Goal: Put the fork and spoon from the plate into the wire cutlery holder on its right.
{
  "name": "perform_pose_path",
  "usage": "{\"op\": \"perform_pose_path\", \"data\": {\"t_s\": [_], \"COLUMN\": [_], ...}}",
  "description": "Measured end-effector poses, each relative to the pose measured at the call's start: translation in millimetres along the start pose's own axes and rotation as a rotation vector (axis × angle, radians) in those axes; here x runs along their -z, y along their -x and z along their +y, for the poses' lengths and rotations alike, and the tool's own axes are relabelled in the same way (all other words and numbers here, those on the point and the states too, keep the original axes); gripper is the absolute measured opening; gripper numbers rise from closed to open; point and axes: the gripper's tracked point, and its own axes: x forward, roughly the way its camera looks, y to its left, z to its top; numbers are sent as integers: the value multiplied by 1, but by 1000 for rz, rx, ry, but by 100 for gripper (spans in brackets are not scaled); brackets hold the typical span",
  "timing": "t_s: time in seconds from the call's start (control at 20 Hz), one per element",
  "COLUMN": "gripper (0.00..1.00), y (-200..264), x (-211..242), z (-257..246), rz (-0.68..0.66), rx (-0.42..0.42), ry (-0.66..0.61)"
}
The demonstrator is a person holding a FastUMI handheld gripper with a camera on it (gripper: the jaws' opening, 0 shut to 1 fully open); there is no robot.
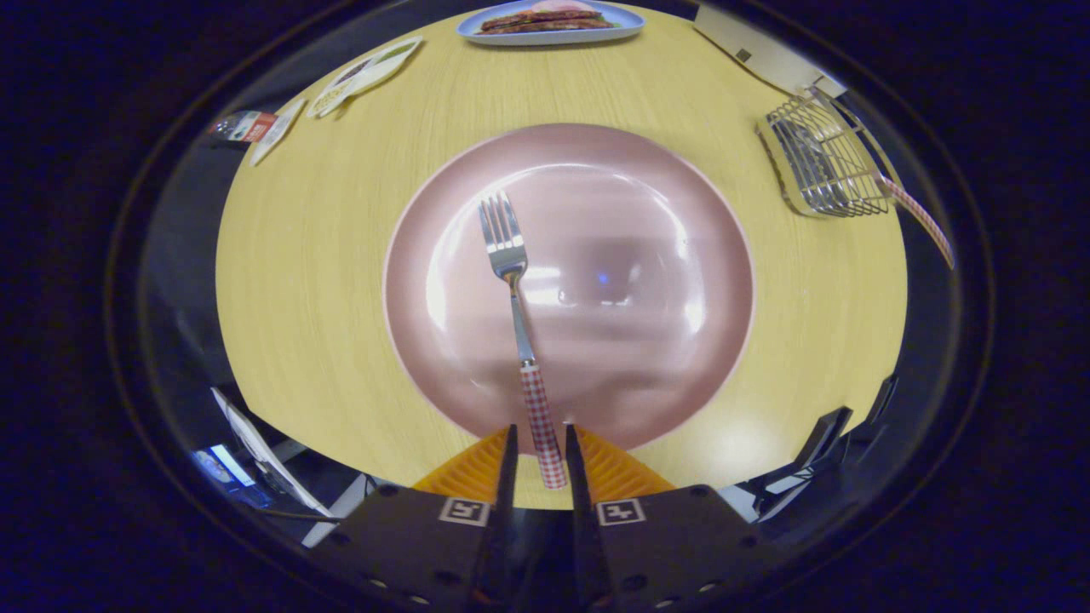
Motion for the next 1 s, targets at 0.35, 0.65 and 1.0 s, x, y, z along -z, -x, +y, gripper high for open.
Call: {"op": "perform_pose_path", "data": {"t_s": [0.35,0.65,1.0], "gripper": [11,1,1], "y": [1,43,137], "x": [8,17,7], "z": [-4,-3,-47], "rz": [33,106,80], "rx": [-26,-116,-170], "ry": [-10,-56,-66]}}
